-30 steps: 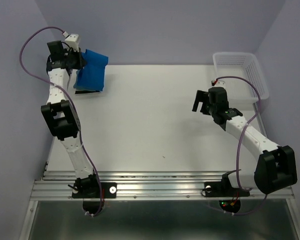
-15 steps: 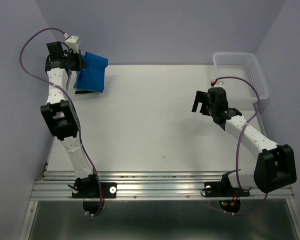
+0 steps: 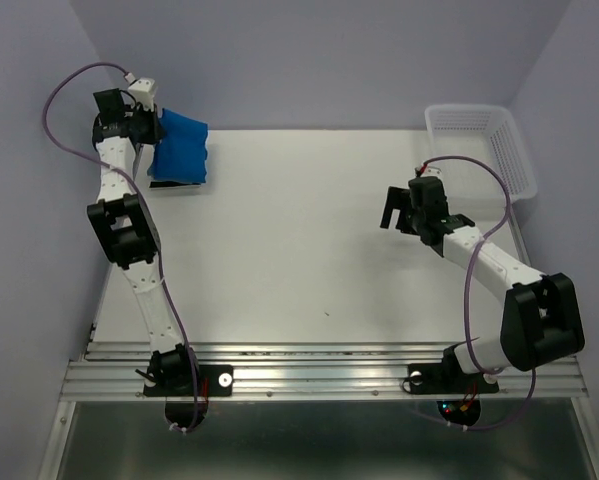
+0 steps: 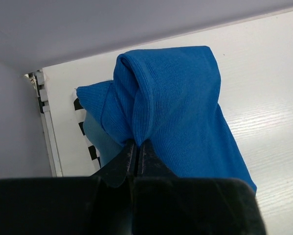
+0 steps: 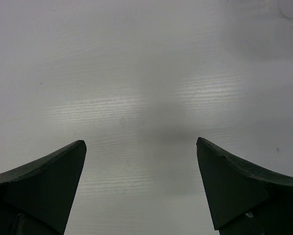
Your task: Fold and stack the tank tops
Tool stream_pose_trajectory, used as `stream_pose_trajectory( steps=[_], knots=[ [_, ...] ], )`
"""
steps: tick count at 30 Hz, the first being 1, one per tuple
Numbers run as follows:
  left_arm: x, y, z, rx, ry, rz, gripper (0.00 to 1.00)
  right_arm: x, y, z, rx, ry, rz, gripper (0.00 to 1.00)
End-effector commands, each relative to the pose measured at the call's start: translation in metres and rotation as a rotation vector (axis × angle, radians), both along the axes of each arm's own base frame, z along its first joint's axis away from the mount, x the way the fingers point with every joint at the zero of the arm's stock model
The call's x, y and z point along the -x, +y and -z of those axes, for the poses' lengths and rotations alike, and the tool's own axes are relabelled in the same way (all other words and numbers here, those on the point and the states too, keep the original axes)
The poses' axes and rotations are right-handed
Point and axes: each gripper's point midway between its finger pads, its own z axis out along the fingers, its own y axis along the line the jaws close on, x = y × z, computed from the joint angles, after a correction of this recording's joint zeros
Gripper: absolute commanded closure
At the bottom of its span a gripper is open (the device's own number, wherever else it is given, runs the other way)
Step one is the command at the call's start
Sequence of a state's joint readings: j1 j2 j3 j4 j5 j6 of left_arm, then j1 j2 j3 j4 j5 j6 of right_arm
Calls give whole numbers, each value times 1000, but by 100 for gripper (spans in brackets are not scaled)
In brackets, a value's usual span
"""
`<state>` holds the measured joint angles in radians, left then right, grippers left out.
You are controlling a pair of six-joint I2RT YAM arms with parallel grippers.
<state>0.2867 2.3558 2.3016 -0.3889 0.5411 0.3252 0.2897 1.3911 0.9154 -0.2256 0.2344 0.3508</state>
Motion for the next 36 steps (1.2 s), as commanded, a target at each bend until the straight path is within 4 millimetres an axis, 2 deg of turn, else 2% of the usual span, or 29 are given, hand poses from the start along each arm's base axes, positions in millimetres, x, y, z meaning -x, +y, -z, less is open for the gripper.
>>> stream_pose_trajectory(
  steps=[1,6,11,15,16,17,18,19,21,22,24,25,27,28,29,30,31,33,34,35,36],
  knots=[
    [-21,17,-41,-73,-153,-17,100,-14,2,-15,-11,-43,17,0],
    [-36,27,-37,-91,-197,-55,100,-14,4,-11,-19,-32,18,0],
    [-48,47,-27,-105,-205,-171,99,-13,3,-9,-17,-23,27,0],
    [-43,42,-29,-86,-190,-155,81,-11,3,-11,-22,-20,23,0],
    [-39,44,-41,-86,-202,-171,72,-10,3,-12,-23,-21,22,0],
    [-38,44,-48,-81,-208,-186,53,-9,4,-13,-26,-19,20,0],
    [-35,43,-54,-63,-209,-205,40,-7,3,-16,-27,-21,17,0],
    [-30,43,-74,-64,-234,-218,4,-5,4,-18,-30,-25,13,0],
    [-22,42,-95,-46,-251,-237,1,-2,6,-22,-41,-31,0,0],
    [-13,41,-123,-25,-285,-272,1,1,6,-28,-49,-44,-5,0],
    [-2,37,-147,5,-306,-291,1,5,7,-35,-63,-62,-19,0],
    [12,30,-177,43,-340,-294,1,8,7,-45,-73,-87,-23,0],
    [28,18,-201,92,-365,-277,1,12,7,-54,-88,-114,-20,0],
    [45,6,-219,118,-379,-254,1,15,5,-59,-95,-129,-14,0],
    [54,-3,-227,188,-374,-262,1,19,2,-69,-109,-160,4,0],
    [62,-9,-212,227,-324,-272,1,22,1,-72,-118,-172,17,0],
    [85,-19,-235,245,-352,-273,1,24,-1,-74,-128,-184,32,0],
    [107,-32,-231,321,-321,-314,1,34,-4,-78,-148,-207,43,0],
    [118,-38,-188,341,-227,-345,1,37,-6,-79,-149,-213,51,0],
    [145,-57,-217,346,-304,-334,1,40,-8,-79,-155,-219,63,0],
    [160,-68,-169,393,-209,-393,1,45,-11,-80,-158,-233,74,0]
  ],
)
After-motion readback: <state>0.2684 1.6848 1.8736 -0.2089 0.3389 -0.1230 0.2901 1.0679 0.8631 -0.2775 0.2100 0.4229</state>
